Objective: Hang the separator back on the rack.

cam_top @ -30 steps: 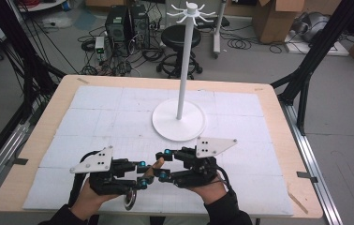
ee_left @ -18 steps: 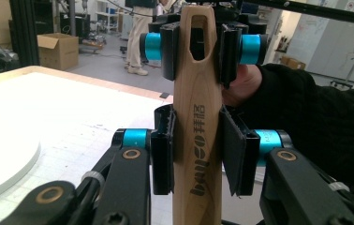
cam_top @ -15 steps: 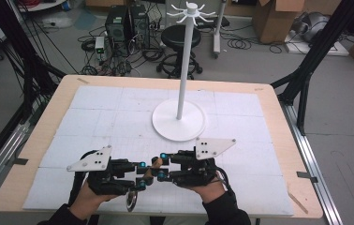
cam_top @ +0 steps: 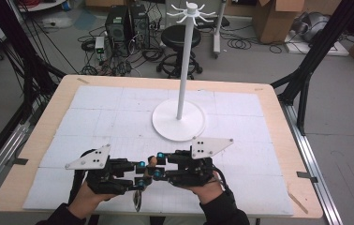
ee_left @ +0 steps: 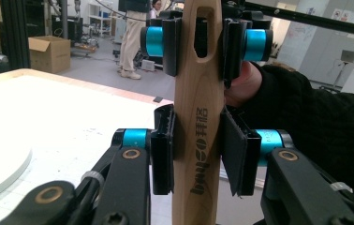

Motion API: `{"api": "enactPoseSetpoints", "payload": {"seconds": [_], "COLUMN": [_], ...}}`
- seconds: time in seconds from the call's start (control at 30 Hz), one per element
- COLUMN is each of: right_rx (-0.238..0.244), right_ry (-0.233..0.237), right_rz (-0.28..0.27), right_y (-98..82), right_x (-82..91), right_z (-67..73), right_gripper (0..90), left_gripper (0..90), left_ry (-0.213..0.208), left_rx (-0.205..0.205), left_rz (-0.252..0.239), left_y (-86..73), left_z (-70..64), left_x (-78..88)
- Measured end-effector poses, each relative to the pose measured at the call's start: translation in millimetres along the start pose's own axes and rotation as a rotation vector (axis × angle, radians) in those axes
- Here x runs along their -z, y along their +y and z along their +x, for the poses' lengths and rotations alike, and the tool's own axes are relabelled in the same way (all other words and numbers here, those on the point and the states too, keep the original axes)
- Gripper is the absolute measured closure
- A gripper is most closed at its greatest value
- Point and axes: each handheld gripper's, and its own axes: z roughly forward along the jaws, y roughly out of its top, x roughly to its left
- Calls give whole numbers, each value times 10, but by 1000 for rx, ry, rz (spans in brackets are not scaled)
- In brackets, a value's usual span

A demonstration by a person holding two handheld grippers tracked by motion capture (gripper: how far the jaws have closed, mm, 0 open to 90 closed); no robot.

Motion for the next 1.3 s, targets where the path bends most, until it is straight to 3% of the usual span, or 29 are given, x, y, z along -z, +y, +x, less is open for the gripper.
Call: {"api": "enactPoseSetpoints", "payload": {"seconds": [0.1,0.2,0.33,0.43,0.77,0.9,1.1,1.3], "right_rx": [-5,-8,-3,-13,-32,-35,-35,-48], "right_ry": [-6,-10,-49,-95,-268,-330,-359,-353], "right_rz": [1,-2,-3,-15,-48,-48,-37,-40], "right_y": [20,41,95,154,316,291,220,185], "right_x": [-17,-32,-34,-26,-10,-28,-79,-129], "right_z": [15,30,58,81,155,195,229,255], "right_gripper": [704,706,707,707,706,706,706,705], "left_gripper": [651,569,462,438,447,481,539,578], "left_ry": [3,24,65,90,194,211,215,208], "left_rx": [-8,-6,-10,-19,-21,-21,-20,-19], "left_rz": [7,26,33,50,66,58,55,71], "left_y": [-8,-32,-44,-59,-72,-56,-34,-40], "left_z": [3,1,1,-2,-9,-17,-37,-39], "left_x": [-7,-31,-52,-63,-65,-56,-71,-91]}}
